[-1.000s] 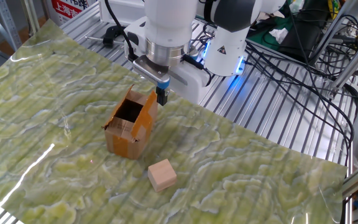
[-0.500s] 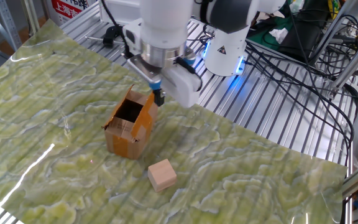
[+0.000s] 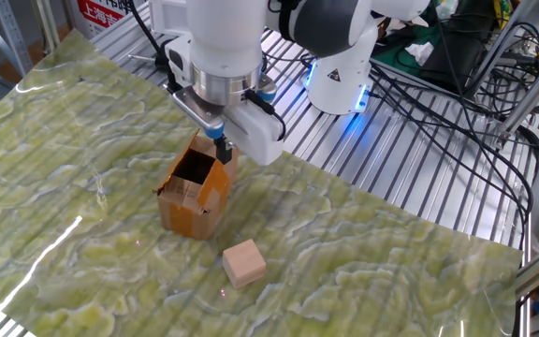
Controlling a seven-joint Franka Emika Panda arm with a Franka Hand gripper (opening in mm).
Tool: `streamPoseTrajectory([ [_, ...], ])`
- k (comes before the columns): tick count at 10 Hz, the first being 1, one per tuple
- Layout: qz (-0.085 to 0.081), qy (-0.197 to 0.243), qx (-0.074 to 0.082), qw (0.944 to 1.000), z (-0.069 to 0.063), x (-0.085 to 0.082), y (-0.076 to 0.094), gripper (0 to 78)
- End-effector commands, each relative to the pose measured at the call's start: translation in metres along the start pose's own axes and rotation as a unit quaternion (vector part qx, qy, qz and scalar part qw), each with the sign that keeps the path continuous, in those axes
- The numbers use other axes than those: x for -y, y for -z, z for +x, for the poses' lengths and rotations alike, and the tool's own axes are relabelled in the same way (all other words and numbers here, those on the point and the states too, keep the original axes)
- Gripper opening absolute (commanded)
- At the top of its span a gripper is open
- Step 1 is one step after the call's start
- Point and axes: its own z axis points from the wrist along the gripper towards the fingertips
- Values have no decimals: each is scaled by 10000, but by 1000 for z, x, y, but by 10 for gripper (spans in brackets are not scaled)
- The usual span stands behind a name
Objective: Open a box
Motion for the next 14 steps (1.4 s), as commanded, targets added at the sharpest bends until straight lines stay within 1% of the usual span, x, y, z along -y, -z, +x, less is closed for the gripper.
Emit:
streamPoseTrajectory([
  [1, -13, -48, 77, 10000, -1, 1, 1, 0],
  [2, -11, -56, 80, 10000, 0, 1, 1, 0],
  [4, -15, 11, 39, 10000, 0, 1, 1, 0],
  [5, 25, 170, -4, 9999, 0, 1, 1, 0],
  [6, 34, 152, -21, 9999, 0, 1, 1, 0],
  [9, 73, -274, -28, 9996, 0, 1, 1, 0],
  [12, 62, -330, -27, 9994, 0, 1, 1, 0],
  [13, 80, -267, -67, 9996, 0, 1, 1, 0],
  [14, 98, -222, -74, 9997, 0, 1, 1, 0],
])
